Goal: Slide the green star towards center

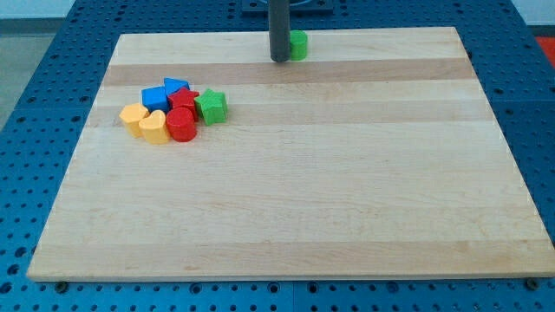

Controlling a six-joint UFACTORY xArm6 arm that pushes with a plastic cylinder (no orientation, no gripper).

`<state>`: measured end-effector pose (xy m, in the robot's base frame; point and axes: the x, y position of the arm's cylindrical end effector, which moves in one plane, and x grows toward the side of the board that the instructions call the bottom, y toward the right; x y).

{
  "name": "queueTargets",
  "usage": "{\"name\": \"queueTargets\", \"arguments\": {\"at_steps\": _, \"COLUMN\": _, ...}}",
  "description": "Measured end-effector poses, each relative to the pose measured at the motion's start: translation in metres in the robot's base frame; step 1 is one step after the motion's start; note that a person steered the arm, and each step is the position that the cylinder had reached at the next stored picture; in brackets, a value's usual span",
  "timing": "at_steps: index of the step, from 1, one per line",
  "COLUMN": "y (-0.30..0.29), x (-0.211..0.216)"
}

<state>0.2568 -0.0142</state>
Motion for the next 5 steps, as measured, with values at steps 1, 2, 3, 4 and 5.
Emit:
{"name": "queueTargets", "arguments": {"at_steps": 1, "y": 0.000, "x": 0.000}}
{"name": "queueTargets", "arguments": {"at_steps": 2, "y": -0.010, "x": 0.003}}
{"name": "queueTargets", "arguments": {"at_steps": 3, "y": -0.047, "x": 0.011}}
{"name": "queueTargets", "arguments": {"at_steps": 4, "y": -0.091, "x": 0.014}}
{"name": "queueTargets", "arguments": {"at_steps": 5, "y": -0.124, "x": 0.014}}
